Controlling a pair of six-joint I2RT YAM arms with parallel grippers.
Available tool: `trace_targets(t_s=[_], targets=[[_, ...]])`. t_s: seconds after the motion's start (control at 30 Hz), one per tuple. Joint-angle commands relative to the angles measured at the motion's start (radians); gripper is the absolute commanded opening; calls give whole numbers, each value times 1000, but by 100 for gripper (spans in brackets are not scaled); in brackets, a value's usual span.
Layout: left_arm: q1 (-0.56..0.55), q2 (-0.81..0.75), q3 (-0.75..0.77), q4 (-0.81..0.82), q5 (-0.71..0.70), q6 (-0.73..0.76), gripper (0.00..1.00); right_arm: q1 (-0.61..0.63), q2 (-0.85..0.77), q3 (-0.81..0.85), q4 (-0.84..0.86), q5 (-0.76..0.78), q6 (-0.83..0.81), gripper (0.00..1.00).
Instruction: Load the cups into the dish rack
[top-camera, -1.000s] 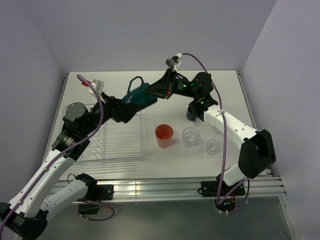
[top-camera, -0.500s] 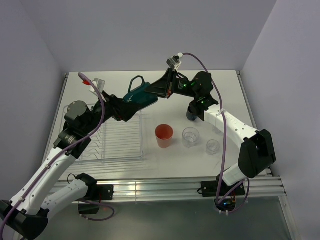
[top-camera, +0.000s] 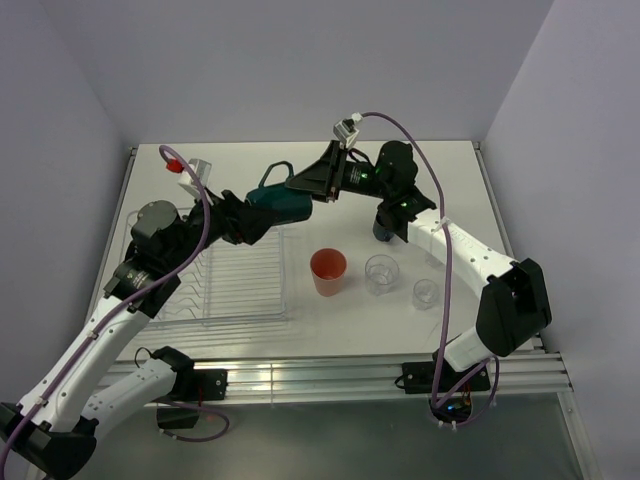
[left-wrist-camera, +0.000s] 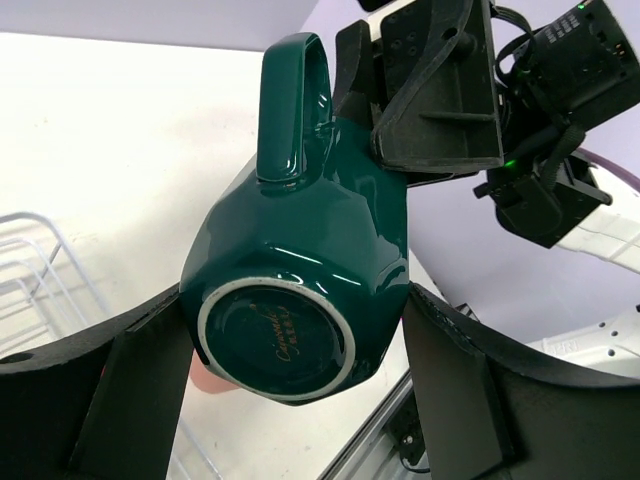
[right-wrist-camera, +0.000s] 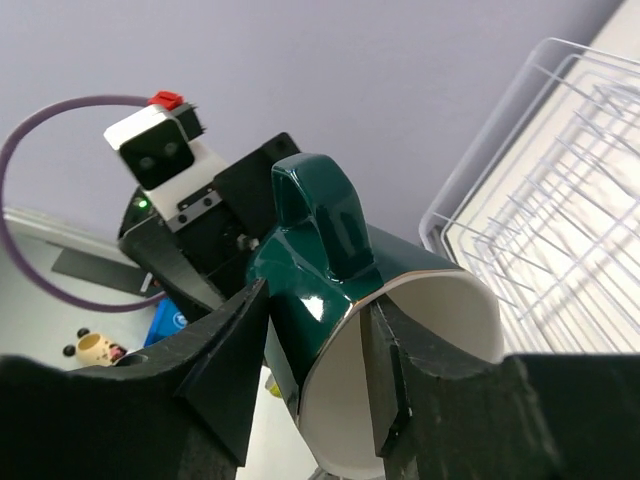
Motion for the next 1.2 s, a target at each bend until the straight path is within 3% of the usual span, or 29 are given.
trace_targets(t_s=[0.0, 0.23, 0.27, 0.33, 0.37, 0.53, 0.83, 0.9, 1.03, 1.17], targets=[[-15, -46, 80, 157, 44, -6, 0, 3, 8, 37, -104, 69, -96, 49], [-15, -55, 76, 157, 28, -6, 0, 0, 20, 32, -125, 82, -115, 49], [-13, -53, 77, 159, 34, -6, 0, 1, 25, 28, -119, 79, -110, 45], [-13, -39, 85, 154, 48, -5, 0, 3, 37, 26, -76, 53, -81, 21], [-13, -36, 94, 150, 60, -3, 0, 0, 43, 25, -61, 42, -70, 3], [-15, -13, 105, 145, 88, 3, 3, 1, 71, 9, 91, -38, 31, 0], [-13, -23, 111, 151, 94, 18, 64, 1, 105, -28, 341, -95, 244, 0], [-15, -24, 117, 145, 87, 29, 73, 3, 106, -31, 376, -102, 279, 0], [-13, -26, 122, 134, 59, 49, 83, 3, 89, -35, 378, -101, 289, 0], [-15, -15, 117, 136, 65, 58, 84, 4, 83, -32, 387, -102, 309, 0]])
